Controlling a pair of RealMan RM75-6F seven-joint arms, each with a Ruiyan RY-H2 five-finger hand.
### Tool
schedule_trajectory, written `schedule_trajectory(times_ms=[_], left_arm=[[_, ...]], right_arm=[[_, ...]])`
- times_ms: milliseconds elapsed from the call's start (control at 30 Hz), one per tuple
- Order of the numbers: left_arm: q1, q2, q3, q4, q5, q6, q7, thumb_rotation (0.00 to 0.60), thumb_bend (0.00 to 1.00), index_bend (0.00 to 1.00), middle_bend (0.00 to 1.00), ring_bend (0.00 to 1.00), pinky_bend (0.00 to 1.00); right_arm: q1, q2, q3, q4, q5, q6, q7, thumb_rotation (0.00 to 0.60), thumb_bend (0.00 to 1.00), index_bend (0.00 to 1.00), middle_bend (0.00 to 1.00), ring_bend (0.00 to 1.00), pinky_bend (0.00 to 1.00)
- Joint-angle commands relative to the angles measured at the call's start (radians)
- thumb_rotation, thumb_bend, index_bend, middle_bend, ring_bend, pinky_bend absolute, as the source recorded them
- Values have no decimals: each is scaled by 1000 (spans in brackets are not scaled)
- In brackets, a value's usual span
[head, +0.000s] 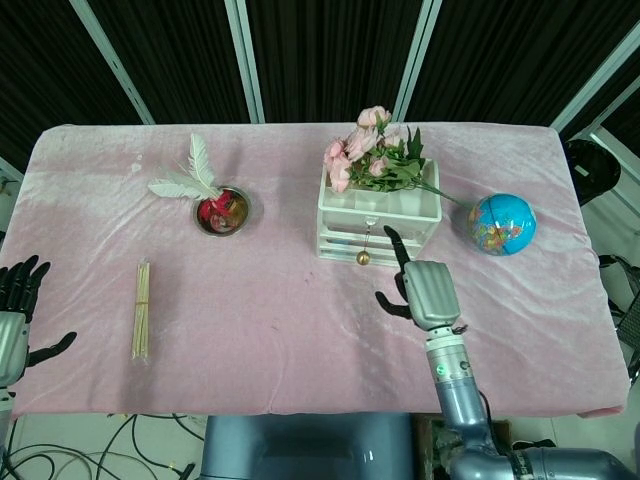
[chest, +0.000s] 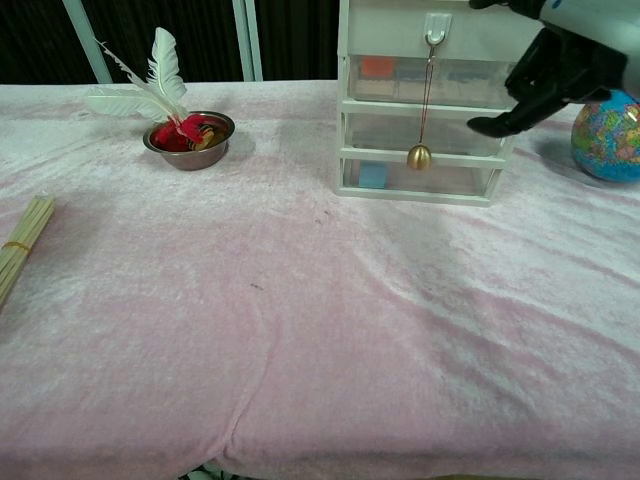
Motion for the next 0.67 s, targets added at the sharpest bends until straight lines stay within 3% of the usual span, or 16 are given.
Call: schedule_trajectory(times_ms=[33, 100, 200, 300, 367, 467, 533, 667], left_arm=[[0, 0, 2, 1, 2, 0, 1, 600, 0, 0, 0, 10, 0], [1, 0, 3, 1, 3, 0, 3, 600, 0, 0, 0, 10, 0], [3, 2, 6, -4, -3, -7, 17, 600, 0, 0, 0, 10, 0], [3, 5, 8, -11, -10, -13, 31, 600, 0, 0, 0, 10, 0], [4, 7, 8, -15, -17, -18, 43, 600, 0, 0, 0, 7, 0], [5, 16, 11, -29, -41, -39, 80, 600, 0, 0, 0, 0, 0], [5, 22, 12, -41, -51, -50, 92, 600, 0, 0, 0, 0, 0], [3, 25, 13, -44, -46, -50, 104, 600, 0, 0, 0, 0, 0]], right_arm=[[-80, 99, -80, -41, -93, 37, 40, 600, 197, 14, 893, 988, 907], [-114, 143, -114, -49, -138, 50, 64, 600, 196, 14, 856, 956, 868], [-203, 246, -205, -29, -244, 93, 128, 600, 197, 14, 677, 800, 683], [-252, 299, -256, 9, -304, 103, 176, 600, 192, 12, 438, 557, 408], [-284, 336, -291, 35, -328, 101, 192, 600, 158, 3, 223, 320, 247], [-325, 374, -323, 71, -356, 112, 186, 600, 93, 0, 22, 48, 160], [-350, 389, -337, 102, -378, 127, 179, 600, 67, 0, 0, 1, 142], [-395, 400, -354, 176, -425, 169, 170, 600, 44, 0, 0, 0, 123]])
